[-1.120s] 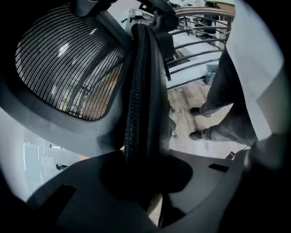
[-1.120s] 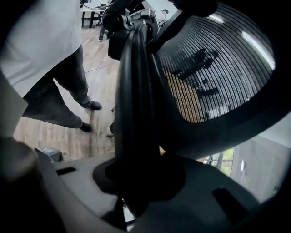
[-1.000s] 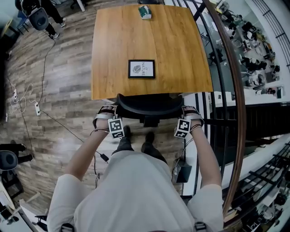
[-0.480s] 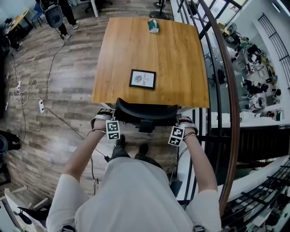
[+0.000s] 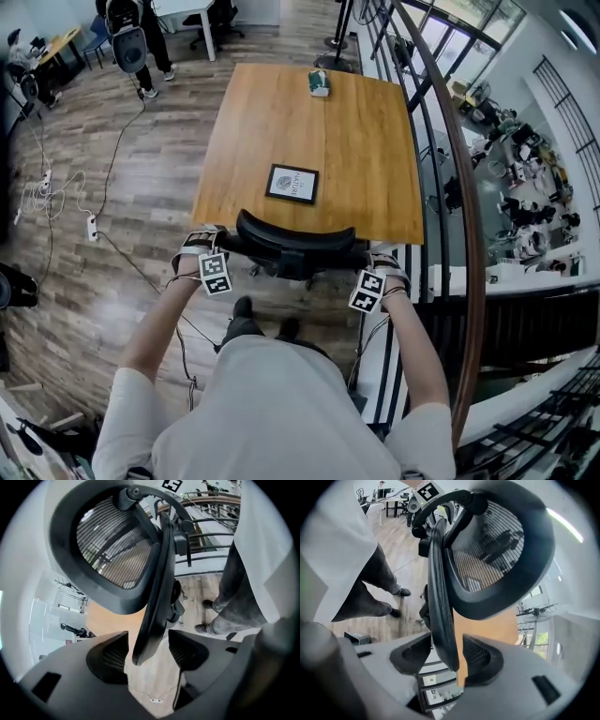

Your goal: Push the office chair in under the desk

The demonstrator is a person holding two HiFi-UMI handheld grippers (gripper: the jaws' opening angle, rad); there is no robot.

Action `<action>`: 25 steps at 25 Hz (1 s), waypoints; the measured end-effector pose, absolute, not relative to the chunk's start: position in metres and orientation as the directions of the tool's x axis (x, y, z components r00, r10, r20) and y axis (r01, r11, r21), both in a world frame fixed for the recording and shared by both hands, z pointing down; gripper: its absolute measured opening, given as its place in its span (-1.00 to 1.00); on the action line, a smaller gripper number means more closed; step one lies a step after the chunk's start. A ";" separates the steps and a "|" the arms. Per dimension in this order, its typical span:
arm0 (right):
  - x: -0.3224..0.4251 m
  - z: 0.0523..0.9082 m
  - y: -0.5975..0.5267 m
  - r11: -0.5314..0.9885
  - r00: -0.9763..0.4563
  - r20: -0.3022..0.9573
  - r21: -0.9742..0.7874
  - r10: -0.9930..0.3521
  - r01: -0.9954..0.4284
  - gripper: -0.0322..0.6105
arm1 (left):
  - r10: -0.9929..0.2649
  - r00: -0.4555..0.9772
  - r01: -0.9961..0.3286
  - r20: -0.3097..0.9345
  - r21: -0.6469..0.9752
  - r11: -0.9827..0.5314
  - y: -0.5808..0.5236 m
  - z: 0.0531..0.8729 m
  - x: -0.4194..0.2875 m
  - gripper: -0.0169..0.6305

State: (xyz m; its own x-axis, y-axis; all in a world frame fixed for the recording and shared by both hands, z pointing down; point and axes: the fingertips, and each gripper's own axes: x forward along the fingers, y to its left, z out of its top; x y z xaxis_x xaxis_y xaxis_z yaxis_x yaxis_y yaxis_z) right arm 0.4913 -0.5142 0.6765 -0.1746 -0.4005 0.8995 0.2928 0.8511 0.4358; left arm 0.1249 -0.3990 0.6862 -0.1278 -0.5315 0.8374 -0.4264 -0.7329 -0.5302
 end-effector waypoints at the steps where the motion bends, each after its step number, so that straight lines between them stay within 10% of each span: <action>1: 0.491 0.671 -0.514 0.851 -0.183 0.898 0.438 -0.400 0.289 -0.29 | -0.539 -0.123 -0.438 0.833 -0.533 -0.724 -0.398 0.680 0.127 -0.16; 25: 0.417 0.456 -0.466 0.753 -0.581 0.492 0.300 -0.648 -0.586 -0.40 | -0.888 0.248 -0.936 0.387 -0.142 -0.323 -0.383 0.464 0.149 -0.53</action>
State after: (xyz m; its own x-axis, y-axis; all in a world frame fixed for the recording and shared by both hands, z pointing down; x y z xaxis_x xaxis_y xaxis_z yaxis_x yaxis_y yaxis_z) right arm 0.4173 -0.4657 0.4559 -0.5814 -0.6479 0.4921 -0.5858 0.7531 0.2995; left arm 0.1495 -0.3835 0.4644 0.2477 -0.8880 0.3874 -0.9356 -0.3230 -0.1423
